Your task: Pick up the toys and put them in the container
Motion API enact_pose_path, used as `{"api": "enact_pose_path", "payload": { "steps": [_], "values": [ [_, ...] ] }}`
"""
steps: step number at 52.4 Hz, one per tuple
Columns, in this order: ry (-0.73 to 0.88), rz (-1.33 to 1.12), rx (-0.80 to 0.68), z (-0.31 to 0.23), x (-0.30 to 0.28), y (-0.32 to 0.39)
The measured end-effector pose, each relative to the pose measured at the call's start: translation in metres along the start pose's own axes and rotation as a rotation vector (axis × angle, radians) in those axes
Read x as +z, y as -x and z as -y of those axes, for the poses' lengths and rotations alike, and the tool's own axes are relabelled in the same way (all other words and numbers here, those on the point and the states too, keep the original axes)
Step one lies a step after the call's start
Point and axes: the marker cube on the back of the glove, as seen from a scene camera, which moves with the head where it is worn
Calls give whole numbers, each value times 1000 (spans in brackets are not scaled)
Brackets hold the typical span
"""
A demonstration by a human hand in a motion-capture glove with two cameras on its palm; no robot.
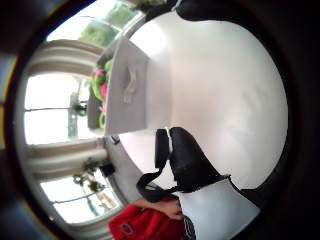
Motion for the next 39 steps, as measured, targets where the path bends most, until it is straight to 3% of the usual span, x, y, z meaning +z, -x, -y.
{"api": "enact_pose_path", "payload": {
  "steps": [39],
  "values": [
    [-52,9,28,-43,4,-26]
  ]
}}
